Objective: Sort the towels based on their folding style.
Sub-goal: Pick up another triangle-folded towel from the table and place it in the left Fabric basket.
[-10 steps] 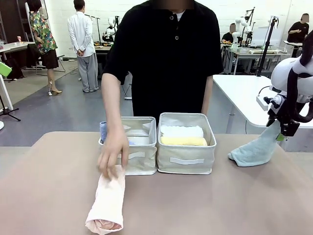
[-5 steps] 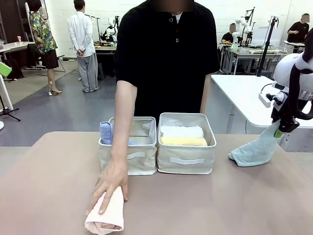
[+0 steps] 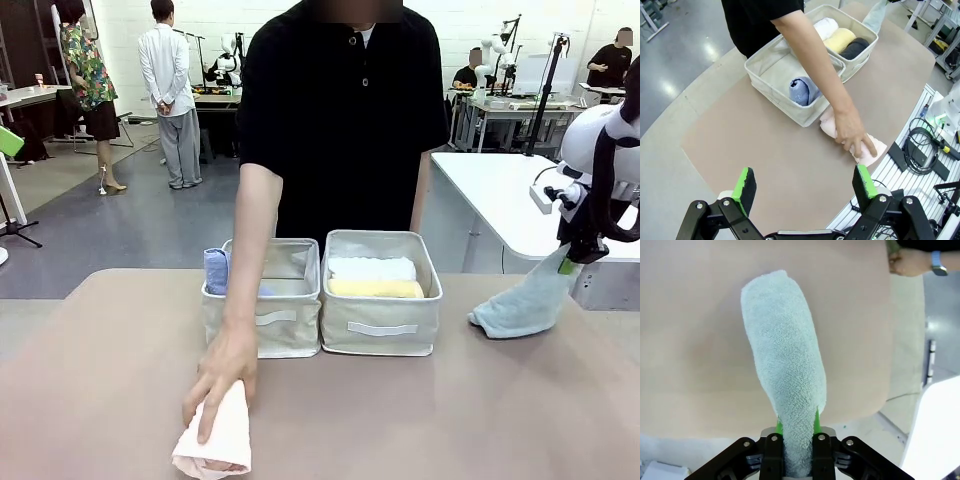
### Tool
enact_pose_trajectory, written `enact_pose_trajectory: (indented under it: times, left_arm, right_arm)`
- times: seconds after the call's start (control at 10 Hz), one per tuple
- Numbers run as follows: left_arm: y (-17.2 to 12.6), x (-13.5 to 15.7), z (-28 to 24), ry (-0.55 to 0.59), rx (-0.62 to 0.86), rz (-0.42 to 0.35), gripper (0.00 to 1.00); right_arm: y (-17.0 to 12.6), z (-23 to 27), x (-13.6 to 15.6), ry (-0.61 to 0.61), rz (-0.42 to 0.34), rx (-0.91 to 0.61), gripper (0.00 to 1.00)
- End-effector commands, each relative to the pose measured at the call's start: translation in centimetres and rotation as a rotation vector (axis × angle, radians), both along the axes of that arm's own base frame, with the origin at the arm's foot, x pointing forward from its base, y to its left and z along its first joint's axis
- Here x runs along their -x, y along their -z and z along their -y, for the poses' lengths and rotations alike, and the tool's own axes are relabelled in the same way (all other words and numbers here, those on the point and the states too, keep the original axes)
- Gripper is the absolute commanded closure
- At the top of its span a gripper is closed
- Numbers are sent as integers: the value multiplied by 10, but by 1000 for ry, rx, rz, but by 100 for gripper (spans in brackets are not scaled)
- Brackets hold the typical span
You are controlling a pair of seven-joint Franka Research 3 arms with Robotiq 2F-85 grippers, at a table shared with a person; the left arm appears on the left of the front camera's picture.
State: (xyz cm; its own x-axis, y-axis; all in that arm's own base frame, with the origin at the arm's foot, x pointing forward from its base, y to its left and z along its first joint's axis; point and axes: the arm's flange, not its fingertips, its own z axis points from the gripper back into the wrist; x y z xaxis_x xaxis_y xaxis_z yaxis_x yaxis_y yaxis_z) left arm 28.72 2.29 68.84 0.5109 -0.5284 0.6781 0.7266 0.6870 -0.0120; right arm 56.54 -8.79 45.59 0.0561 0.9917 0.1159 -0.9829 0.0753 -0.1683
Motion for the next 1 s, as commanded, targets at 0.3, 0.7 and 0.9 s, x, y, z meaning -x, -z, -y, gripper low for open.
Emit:
enact_pose_trajectory:
  times: [0.3, 0.7, 0.9]
  left_arm:
    - [0, 0, 0, 1, 0, 7, 0]
    - [0, 0, 0, 1, 0, 7, 0]
    - [0, 0, 0, 1, 0, 7, 0]
  right_arm:
    - [-165, -54, 83, 84, 141, -94, 86]
    - [-209, -83, 112, 107, 107, -122, 86]
    - [-240, 16, 201, 286, 169, 8, 86]
